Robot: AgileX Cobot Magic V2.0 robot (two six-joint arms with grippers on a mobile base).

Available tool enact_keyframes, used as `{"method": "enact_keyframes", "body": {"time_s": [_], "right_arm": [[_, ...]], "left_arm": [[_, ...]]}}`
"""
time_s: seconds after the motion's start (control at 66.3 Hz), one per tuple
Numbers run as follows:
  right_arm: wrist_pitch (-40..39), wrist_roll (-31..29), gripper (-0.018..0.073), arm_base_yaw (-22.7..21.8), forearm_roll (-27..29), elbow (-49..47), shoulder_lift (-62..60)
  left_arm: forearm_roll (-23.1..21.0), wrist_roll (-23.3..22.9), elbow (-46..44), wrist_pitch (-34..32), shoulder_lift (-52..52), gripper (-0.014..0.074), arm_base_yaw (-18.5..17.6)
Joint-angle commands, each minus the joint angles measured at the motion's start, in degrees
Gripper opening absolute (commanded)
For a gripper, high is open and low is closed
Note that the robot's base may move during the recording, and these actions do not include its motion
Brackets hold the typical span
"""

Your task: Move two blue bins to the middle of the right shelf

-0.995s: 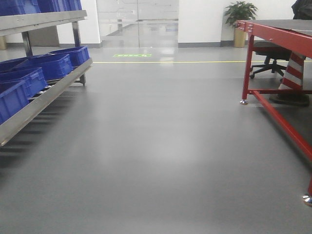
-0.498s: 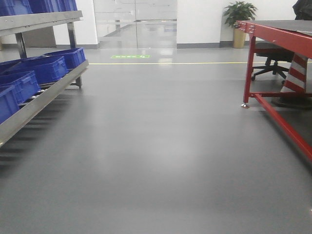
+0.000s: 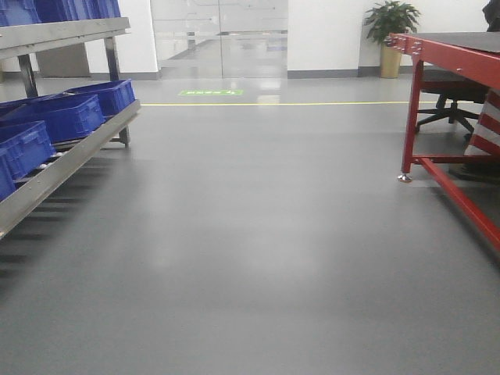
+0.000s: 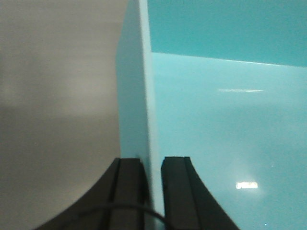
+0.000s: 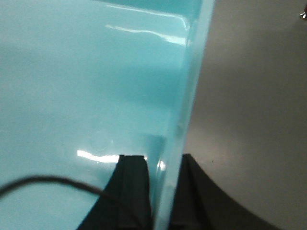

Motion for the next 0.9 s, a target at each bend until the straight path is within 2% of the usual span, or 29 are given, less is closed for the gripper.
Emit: {"method": "enact_keyframes", "body": {"time_s": [0.0, 0.89], "right_arm": [[-0.8, -1.6, -0.0153, -0.2, -0.4, -0.6, -0.4], [-0.8, -1.6, -0.0153, -0.2, -0.4, -0.6, -0.4]], "left_arm": [[-1.4, -0.1, -0.7, -4.2, -0.8, -0.0111, 0.1], [-1.4, -0.1, -0.7, -4.2, -0.8, -0.0111, 0.1]]}}
